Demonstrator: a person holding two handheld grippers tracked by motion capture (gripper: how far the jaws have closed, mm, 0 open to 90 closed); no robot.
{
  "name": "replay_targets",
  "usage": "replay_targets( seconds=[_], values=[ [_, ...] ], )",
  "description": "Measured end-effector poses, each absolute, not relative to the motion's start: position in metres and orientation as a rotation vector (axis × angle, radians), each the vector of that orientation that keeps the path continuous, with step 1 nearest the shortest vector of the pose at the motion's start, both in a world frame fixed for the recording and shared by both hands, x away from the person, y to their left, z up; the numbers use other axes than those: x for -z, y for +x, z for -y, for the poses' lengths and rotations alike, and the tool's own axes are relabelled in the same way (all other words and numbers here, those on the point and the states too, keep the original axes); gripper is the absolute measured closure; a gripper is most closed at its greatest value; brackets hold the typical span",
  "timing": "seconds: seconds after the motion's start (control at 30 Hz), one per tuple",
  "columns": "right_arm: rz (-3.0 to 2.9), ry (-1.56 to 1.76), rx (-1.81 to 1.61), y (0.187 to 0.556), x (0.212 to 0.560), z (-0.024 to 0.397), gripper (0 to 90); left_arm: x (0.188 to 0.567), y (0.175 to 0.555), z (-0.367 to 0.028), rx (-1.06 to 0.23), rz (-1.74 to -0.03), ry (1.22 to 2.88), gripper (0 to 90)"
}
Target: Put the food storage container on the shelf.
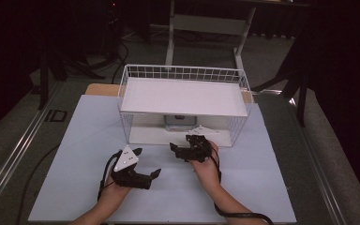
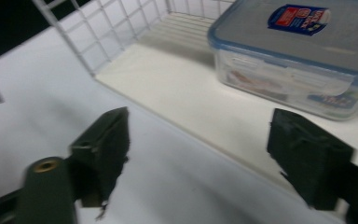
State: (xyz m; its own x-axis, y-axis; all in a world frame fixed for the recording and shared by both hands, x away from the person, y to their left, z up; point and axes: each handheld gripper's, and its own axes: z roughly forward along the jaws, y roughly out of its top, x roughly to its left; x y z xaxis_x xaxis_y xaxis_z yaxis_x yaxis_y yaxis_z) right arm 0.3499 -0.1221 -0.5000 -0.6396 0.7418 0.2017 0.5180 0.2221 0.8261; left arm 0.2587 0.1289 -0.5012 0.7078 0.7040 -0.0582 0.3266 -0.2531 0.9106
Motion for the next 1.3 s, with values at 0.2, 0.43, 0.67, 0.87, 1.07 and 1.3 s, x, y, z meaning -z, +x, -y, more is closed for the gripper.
replay_targets(
  seconds=[0.2, 0.43, 0.67, 0.87, 1.07, 1.3],
  values=[
    [-2.265, 1.132, -1.385, 0.341, 0.493, 0.136, 14.7, 0.493, 0.26, -0.13, -0.408, -0.81, 1.836, 1.5],
    [-2.266, 1.058, -1.392, 0.33, 0.484, 0.155, 14.9, 0.484, 0.259, -0.133, -0.405, -0.794, 1.845, 1.5],
    [-2.251, 1.023, -1.38, 0.315, 0.479, 0.171, 15.0, 0.479, 0.256, -0.142, -0.409, -0.775, 1.849, 1.5],
    [-2.256, 1.04, -1.37, 0.303, 0.482, 0.187, 15.0, 0.48, 0.254, -0.151, -0.401, -0.777, 1.844, 1.5],
    [-2.255, 1.045, -1.356, 0.295, 0.482, 0.195, 15.1, 0.487, 0.25, -0.162, -0.403, -0.786, 1.838, 1.5],
    [-2.248, 1.061, -1.361, 0.29, 0.483, 0.205, 15.0, 0.498, 0.248, -0.176, -0.396, -0.801, 1.85, 1.5]
  ],
)
